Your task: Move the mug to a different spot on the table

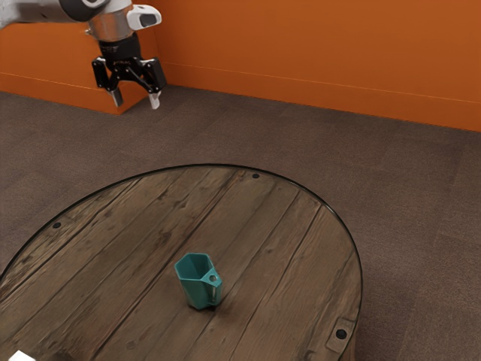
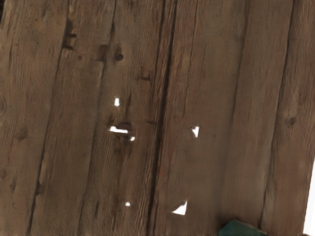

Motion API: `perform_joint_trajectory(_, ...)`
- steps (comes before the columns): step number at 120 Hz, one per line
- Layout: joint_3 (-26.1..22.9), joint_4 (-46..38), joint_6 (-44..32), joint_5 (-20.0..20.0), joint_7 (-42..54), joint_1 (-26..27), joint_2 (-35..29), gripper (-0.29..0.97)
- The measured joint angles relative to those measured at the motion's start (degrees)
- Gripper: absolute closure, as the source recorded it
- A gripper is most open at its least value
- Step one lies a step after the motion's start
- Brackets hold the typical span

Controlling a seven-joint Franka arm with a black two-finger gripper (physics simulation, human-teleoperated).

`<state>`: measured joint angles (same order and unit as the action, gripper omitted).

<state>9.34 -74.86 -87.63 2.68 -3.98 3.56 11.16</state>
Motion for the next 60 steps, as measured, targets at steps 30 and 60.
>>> perform_joint_trajectory(30,0.3,-0.8,0.6,0.2,-0.6,0.0,-1.5,0.02)
perform_joint_trajectory(60,0.2,-15.4,-2.5,2.4,-20.2,5.6,-11.6,0.02)
